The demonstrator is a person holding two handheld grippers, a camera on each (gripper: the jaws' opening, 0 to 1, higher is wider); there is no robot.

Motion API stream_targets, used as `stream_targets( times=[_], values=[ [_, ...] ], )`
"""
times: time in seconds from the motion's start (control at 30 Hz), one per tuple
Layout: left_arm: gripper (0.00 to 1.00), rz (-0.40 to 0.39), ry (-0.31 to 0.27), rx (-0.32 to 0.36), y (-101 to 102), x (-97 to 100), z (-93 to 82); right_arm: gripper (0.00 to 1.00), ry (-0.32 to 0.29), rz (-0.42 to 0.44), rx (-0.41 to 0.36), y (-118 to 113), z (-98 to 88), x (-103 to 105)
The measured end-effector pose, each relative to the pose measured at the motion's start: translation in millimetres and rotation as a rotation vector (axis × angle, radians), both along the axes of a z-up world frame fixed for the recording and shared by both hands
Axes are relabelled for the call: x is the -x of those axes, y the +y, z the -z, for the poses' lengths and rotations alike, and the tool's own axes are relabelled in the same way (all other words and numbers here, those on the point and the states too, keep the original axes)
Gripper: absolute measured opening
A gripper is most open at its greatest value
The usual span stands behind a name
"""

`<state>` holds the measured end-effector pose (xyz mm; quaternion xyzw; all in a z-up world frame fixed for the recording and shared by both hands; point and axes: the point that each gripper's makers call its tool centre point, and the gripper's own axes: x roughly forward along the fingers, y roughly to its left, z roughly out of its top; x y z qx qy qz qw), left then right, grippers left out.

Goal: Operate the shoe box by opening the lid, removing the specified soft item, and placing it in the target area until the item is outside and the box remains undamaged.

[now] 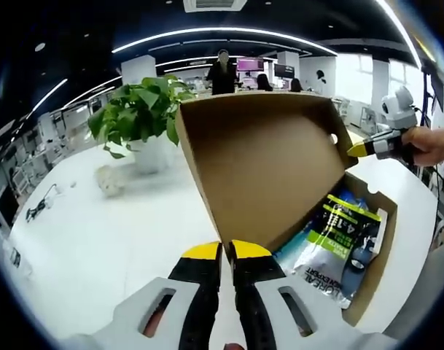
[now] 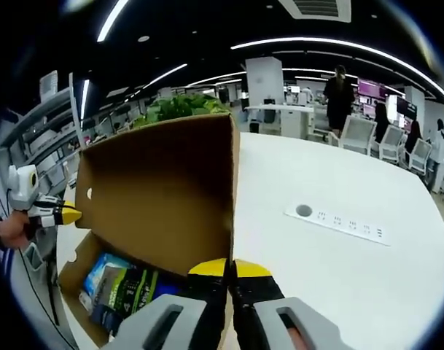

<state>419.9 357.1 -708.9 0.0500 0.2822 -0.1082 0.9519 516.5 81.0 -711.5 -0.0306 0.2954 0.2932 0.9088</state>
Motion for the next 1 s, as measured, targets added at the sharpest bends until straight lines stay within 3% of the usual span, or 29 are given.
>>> stream_targets(
  times=[1.0],
  values=[
    [0.04,-0.014,0.015,-0.001,2.3,-9.6,6.9,0.00,0.015,0.020,-0.012,2.4,4.5,-6.8]
  ],
)
